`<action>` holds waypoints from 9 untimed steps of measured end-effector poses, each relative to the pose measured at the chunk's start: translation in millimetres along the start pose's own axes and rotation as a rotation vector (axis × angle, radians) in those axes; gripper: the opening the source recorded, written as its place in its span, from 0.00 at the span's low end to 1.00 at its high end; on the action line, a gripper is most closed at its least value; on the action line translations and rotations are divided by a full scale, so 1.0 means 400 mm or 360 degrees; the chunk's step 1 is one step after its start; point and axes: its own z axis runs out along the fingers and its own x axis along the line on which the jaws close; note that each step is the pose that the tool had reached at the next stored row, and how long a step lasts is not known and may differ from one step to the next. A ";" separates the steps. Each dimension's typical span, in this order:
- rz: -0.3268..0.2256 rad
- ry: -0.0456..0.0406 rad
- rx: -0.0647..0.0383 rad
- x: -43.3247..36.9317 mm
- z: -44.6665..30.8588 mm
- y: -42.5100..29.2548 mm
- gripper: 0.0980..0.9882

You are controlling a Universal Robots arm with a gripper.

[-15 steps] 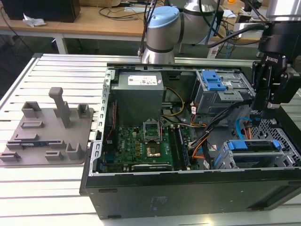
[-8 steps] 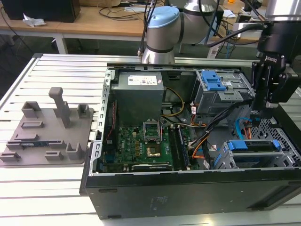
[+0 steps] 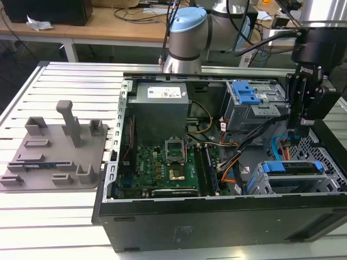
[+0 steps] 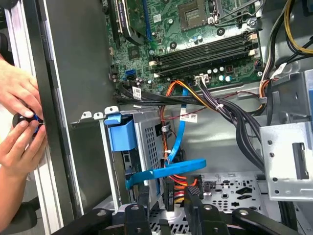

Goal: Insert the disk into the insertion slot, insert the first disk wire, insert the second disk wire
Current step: 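Insert the first disk wire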

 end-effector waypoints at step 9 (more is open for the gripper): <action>-0.0030 0.0016 0.0042 -0.023 0.003 0.016 0.36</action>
